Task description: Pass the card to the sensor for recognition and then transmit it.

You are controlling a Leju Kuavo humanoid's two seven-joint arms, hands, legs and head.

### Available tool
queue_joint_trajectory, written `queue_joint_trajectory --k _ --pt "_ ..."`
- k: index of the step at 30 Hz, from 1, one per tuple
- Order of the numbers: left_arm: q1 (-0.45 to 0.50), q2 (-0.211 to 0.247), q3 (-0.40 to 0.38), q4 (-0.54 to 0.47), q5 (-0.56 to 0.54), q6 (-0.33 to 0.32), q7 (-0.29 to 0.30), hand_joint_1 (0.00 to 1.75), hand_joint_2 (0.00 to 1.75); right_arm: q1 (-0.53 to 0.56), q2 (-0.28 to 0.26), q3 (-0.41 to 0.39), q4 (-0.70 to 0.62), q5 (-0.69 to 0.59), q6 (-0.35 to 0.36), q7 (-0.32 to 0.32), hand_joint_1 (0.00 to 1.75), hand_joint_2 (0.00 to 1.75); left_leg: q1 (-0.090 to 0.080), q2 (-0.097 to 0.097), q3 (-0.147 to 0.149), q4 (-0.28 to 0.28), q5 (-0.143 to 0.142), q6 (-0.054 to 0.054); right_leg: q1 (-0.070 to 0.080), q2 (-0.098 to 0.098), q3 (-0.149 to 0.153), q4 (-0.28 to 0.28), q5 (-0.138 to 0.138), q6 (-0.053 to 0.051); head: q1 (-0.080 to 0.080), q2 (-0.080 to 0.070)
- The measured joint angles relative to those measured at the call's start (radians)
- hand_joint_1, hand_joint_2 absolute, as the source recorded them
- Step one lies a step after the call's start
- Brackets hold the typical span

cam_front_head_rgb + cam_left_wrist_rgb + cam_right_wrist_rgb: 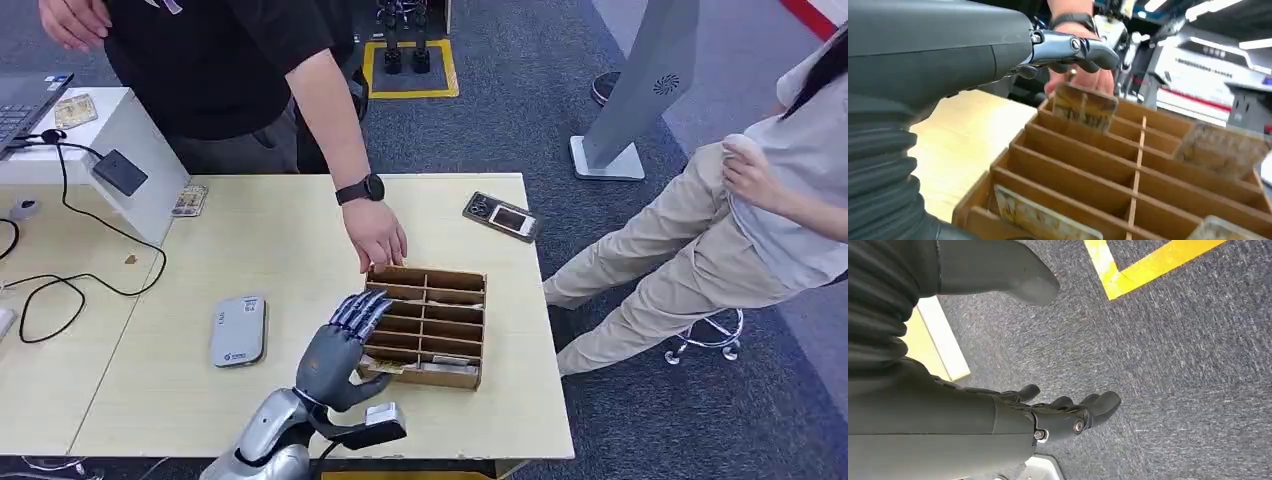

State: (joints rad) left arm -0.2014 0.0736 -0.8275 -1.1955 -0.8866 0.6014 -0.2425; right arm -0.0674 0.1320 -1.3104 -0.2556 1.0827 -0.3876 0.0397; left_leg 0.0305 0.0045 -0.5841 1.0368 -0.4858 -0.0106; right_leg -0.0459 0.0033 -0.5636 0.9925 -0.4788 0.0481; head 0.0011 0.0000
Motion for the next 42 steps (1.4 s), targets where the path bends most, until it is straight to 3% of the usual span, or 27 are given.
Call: queue_joint_trajectory --k 2,4,6,14,20,32,34,37,38,40,41,42 --pt "0.014 -0.006 0.012 0.0 0.031 0.052 -0.042 0.0 1.75 0.0 0.0 0.0 0.0 -0.001 -0.002 -0.001 0.0 1.75 0.0 0.0 0.0 0.0 0.0 0.0 0.0 0.0 0.0 0.0 0.0 0.0 0.0 0.0" --pt "0.038 -0.026 0.048 -0.003 0.062 0.085 -0.121 0.0 1.75 0.001 0.001 0.0 0.0 -0.001 -0.006 -0.003 0.0 1.75 0.0 0.0 0.0 0.0 0.0 0.0 0.0 0.0 0.0 0.0 0.0 0.0 0.0 0.0" --pt "0.076 -0.058 0.102 -0.021 0.07 0.088 -0.194 0.0 1.75 0.002 0.002 0.0 0.0 -0.001 -0.013 -0.003 0.0 1.75 0.0 0.0 0.0 0.0 0.0 0.0 0.0 0.0 0.0 0.0 0.0 0.0 0.0 0.0" --pt "0.178 -0.185 0.29 -0.099 0.084 0.09 -0.358 0.0 1.75 0.005 0.004 0.0 0.0 -0.002 -0.023 -0.006 0.0 1.75 0.0 0.0 0.0 0.0 -0.001 0.0 0.0 0.0 0.0 0.0 0.0 0.001 0.0 0.0" --pt "0.199 -0.223 0.352 -0.116 0.074 0.091 -0.377 0.0 1.75 0.005 0.005 0.0 0.0 -0.002 -0.024 -0.006 0.0 1.75 0.0 0.0 0.0 0.0 -0.001 0.0 0.0 0.0 0.0 0.0 0.0 0.001 0.0 0.0" --pt "0.194 -0.217 0.398 -0.099 -0.019 0.091 -0.394 0.02 1.75 0.004 0.005 0.0 0.0 0.0 -0.021 -0.012 0.0 1.75 0.0 0.0 0.0 0.0 -0.001 0.0 0.0 0.0 0.0 0.0 0.0 0.001 0.0 0.0" --pt "0.194 -0.217 0.402 -0.094 -0.019 0.091 -0.398 0.21 1.75 0.004 0.005 0.0 0.0 0.0 -0.021 -0.013 0.0 1.75 0.0 0.0 0.0 0.0 -0.001 0.0 0.0 0.0 0.0 0.0 0.0 0.001 0.0 0.0" --pt "0.194 -0.218 0.406 -0.091 -0.017 0.091 -0.403 0.05 1.75 0.004 0.005 0.0 0.0 0.0 -0.022 -0.013 0.0 1.75 0.0 0.0 0.0 0.0 -0.001 0.0 0.0 0.0 0.0 0.0 0.0 0.001 0.0 0.0" --pt "0.194 -0.218 0.41 -0.09 -0.016 0.091 -0.405 0.21 1.75 0.004 0.005 0.0 0.0 0.0 -0.022 -0.014 0.0 1.75 0.0 0.0 0.0 0.0 -0.001 0.0 0.0 0.0 0.0 0.0 0.0 0.001 0.0 0.0" --pt "0.194 -0.218 0.416 -0.089 -0.013 0.091 -0.406 0.12 1.75 0.004 0.005 0.0 0.0 0.0 -0.022 -0.016 0.0 1.75 0.0 0.0 0.0 0.0 -0.001 0.0 0.0 0.0 0.0 0.0 0.0 0.001 0.0 0.0" --pt "0.194 -0.218 0.417 -0.087 -0.007 0.091 -0.406 0.35 1.75 0.004 0.005 0.0 0.0 0.0 -0.021 -0.017 0.0 1.75 0.0 0.0 0.0 0.0 -0.001 0.0 0.0 0.0 0.0 0.0 0.0 0.001 0.0 0.0" --pt "0.194 -0.218 0.417 -0.087 0.0 0.091 -0.406 0.44 1.75 0.004 0.005 0.0 0.0 0.0 -0.021 -0.018 0.0 1.75 0.0 0.0 0.0 0.0 -0.001 0.0 0.0 0.0 0.0 0.0 0.0 0.001 0.0 0.0"
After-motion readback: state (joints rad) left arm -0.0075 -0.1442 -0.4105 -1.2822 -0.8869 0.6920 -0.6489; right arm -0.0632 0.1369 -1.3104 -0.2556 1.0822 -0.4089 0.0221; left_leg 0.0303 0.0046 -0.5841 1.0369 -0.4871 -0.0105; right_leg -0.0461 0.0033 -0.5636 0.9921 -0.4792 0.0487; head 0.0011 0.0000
